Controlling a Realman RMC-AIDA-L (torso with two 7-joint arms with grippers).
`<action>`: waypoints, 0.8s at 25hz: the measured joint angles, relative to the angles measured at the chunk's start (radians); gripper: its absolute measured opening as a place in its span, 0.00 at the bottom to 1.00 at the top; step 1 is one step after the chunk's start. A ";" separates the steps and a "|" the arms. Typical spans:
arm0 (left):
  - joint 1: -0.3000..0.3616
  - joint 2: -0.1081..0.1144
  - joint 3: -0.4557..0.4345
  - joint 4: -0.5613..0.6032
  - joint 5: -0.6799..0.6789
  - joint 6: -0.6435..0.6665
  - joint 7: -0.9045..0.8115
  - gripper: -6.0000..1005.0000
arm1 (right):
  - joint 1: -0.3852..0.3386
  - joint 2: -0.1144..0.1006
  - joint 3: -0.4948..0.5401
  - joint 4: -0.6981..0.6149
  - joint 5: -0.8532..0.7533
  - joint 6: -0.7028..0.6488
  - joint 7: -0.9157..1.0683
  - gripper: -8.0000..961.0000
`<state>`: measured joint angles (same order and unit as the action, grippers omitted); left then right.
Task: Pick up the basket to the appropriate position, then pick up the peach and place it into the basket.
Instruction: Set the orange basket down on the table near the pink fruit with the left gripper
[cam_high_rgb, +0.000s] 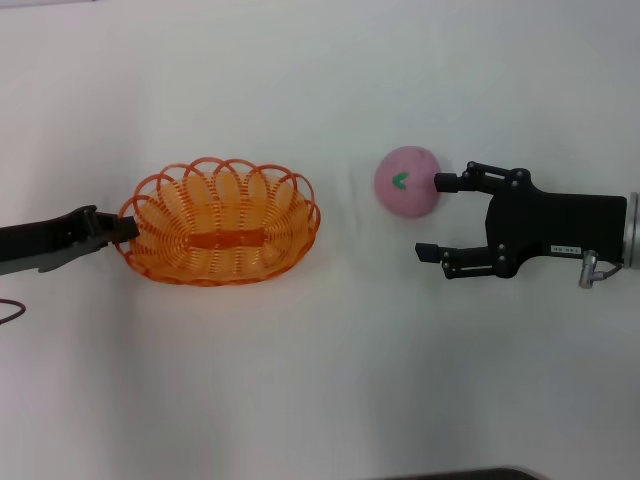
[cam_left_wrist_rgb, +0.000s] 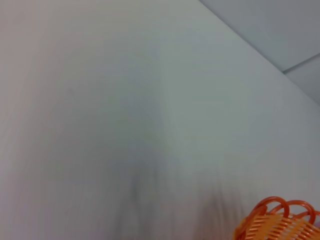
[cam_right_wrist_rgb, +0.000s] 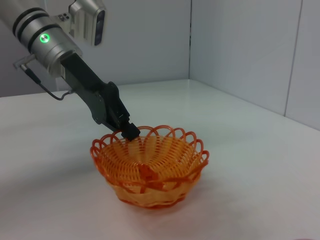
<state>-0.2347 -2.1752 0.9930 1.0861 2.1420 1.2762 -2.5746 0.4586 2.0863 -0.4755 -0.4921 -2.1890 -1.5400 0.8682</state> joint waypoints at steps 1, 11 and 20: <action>0.000 0.000 0.000 0.000 0.000 0.000 0.000 0.04 | 0.000 0.000 0.000 0.000 0.000 0.000 0.000 0.97; 0.006 0.000 -0.002 0.000 -0.007 -0.004 0.000 0.06 | 0.000 0.000 0.000 0.000 0.000 0.000 0.000 0.97; 0.016 0.000 -0.001 0.008 -0.028 -0.002 0.007 0.09 | 0.000 0.000 0.000 0.000 0.000 0.002 0.000 0.97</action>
<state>-0.2190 -2.1752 0.9916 1.0942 2.1140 1.2738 -2.5675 0.4587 2.0862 -0.4755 -0.4924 -2.1890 -1.5385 0.8682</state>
